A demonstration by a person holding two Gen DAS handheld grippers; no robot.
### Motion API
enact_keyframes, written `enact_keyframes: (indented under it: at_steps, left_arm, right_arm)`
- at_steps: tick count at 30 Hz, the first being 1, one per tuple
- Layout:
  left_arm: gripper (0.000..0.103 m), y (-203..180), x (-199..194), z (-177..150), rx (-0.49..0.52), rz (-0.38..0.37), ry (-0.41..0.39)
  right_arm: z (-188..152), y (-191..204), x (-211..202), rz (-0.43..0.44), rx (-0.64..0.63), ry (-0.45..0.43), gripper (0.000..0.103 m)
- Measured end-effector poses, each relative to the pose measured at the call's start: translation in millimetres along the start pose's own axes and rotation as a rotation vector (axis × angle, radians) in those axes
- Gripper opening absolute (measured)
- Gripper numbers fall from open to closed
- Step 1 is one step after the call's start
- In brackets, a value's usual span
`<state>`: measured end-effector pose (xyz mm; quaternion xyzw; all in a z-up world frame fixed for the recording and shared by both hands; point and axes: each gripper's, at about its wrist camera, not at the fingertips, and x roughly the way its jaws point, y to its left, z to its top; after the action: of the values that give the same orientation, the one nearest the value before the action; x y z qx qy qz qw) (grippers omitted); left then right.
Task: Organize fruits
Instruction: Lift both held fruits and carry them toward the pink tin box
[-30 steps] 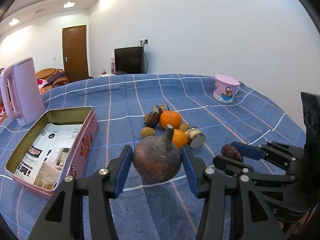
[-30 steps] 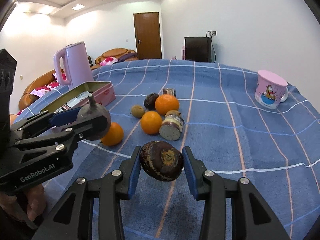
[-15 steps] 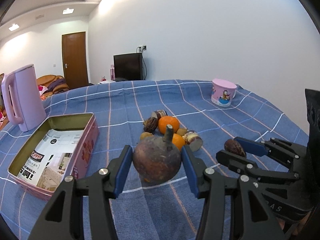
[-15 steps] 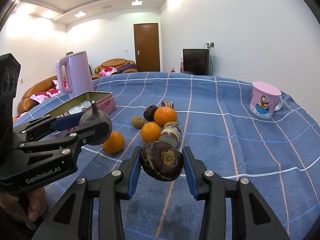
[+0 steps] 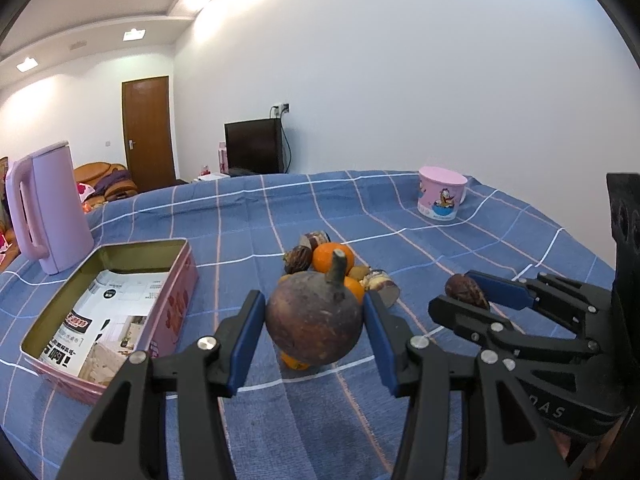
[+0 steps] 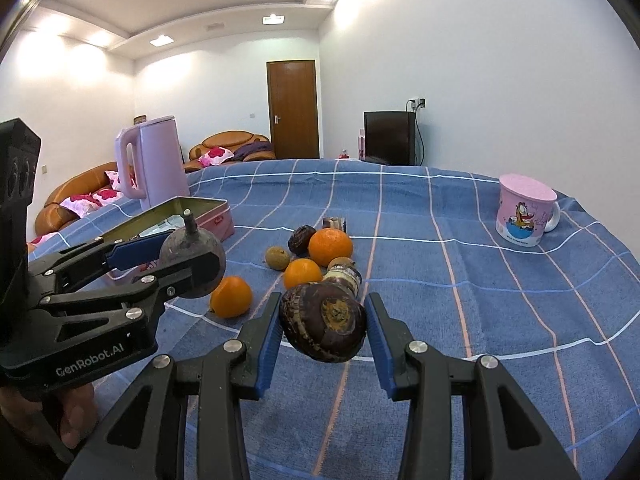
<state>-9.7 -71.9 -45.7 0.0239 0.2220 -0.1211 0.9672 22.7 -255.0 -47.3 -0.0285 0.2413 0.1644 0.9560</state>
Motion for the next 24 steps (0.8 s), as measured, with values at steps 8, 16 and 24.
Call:
enact_keyframes:
  at_steps: [8, 16, 24]
  left_arm:
    - [0.053, -5.5, -8.4, -0.6, 0.03, 0.009, -0.044]
    - [0.053, -7.8, -15.7, 1.0, 0.05, 0.026, -0.079]
    - [0.053, -5.8, -21.7, 4.5, 0.06, 0.048, -0.098]
  right_arm:
    - [-0.5, 0.0, -4.1, -0.003, 0.001, -0.028, 0.043]
    - [-0.6, 1.4, -7.8, -0.005, -0.001, -0.053, 0.043]
    - [7.2, 9.4, -12.5, 0.002, -0.014, -0.069, 0.043]
